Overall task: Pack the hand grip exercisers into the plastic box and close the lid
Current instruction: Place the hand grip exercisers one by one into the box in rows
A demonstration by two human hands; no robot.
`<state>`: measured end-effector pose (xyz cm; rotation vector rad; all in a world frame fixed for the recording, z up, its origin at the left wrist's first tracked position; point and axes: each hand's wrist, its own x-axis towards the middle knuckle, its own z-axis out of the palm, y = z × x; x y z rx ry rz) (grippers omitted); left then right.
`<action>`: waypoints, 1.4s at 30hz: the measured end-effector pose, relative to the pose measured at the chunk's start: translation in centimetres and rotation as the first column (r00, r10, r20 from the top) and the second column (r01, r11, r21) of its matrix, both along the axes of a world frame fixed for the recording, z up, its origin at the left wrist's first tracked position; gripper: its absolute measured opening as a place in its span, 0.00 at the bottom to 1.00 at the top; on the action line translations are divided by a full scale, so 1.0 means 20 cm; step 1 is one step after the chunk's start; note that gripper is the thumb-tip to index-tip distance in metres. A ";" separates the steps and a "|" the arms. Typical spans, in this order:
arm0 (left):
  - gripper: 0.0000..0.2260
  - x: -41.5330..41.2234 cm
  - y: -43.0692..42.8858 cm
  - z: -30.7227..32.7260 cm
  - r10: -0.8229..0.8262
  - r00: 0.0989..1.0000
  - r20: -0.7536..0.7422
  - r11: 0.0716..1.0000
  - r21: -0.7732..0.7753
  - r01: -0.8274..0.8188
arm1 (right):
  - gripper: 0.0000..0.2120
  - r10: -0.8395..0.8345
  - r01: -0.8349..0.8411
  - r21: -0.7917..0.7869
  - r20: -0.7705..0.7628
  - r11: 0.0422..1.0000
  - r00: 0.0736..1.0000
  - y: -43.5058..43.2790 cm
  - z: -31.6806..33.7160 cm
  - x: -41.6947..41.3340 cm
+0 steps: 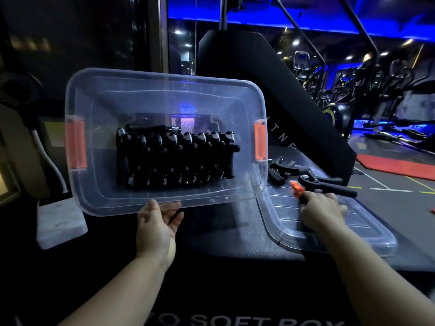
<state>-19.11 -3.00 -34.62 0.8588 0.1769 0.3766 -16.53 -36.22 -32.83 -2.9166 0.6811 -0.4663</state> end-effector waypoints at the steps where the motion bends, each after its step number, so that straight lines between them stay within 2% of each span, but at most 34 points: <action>1: 0.14 0.00 0.00 0.00 -0.002 1.000 0.000 1.000 -0.001 0.002 | 0.11 0.028 -0.028 -0.010 0.025 1.000 0.999 0.01 -0.01 -0.01; 6: 0.19 0.00 0.01 -0.01 -0.010 1.000 -0.004 1.000 -0.008 0.010 | 0.22 0.141 -0.141 0.021 0.004 0.990 0.990 0.02 0.00 -0.01; 9: 0.21 0.00 0.01 -0.01 -0.017 1.000 0.001 1.000 -0.013 0.017 | 0.19 0.180 -0.181 0.034 0.029 0.983 0.983 0.03 0.01 -0.03; 14: 0.18 0.00 0.00 0.00 -0.018 1.000 0.008 1.000 -0.022 0.018 | 0.10 0.275 -0.282 0.017 0.164 0.959 0.947 0.07 0.03 -0.09; 18: 0.16 0.00 0.00 0.00 -0.018 1.000 0.006 1.000 -0.019 0.018 | 0.12 0.357 -0.363 -0.033 0.293 0.931 0.887 0.09 0.07 -0.09; 21: 0.13 -0.01 0.00 0.00 -0.008 1.000 0.009 1.000 -0.017 0.008 | 0.15 0.305 -0.295 -0.086 0.381 0.952 0.873 0.05 0.11 -0.03; 23: 0.12 -0.01 0.00 0.00 0.000 1.000 0.010 1.000 -0.023 0.000 | 0.21 0.186 -0.171 -0.078 0.263 0.982 0.947 0.00 0.12 0.03; 25: 0.11 -0.01 0.00 0.01 0.003 1.000 0.007 1.000 -0.020 -0.003 | 0.28 0.062 -0.060 -0.024 0.064 0.998 0.996 -0.05 0.13 0.09; 27: 0.11 -0.02 0.00 0.01 0.006 1.000 0.007 1.000 -0.017 -0.005 | 0.31 -0.004 0.005 0.002 -0.096 1.000 0.995 -0.07 0.11 0.12; 29: 0.12 -0.02 0.00 0.02 0.003 1.000 0.007 1.000 -0.011 -0.003 | 0.32 -0.016 0.010 -0.037 -0.161 0.999 0.987 -0.07 0.09 0.14; 32: 0.14 -0.02 0.00 0.02 -0.005 1.000 0.009 1.000 -0.003 0.005 | 0.31 -0.018 -0.001 -0.101 -0.186 0.995 0.982 -0.05 0.11 0.15; 35: 0.14 -0.03 0.00 0.02 -0.001 1.000 0.010 1.000 -0.006 0.001 | 0.34 -0.024 0.012 -0.068 -0.180 0.998 0.983 -0.04 0.13 0.16; 39: 0.10 -0.03 0.00 0.03 0.005 1.000 0.012 1.000 -0.019 -0.005 | 0.44 -0.002 0.002 -0.001 -0.039 1.000 0.999 -0.03 0.13 0.14; 42: 0.09 -0.03 0.00 0.02 0.006 1.000 0.014 1.000 -0.024 -0.006 | 0.56 0.025 -0.025 0.000 0.087 1.000 0.996 -0.03 0.13 0.10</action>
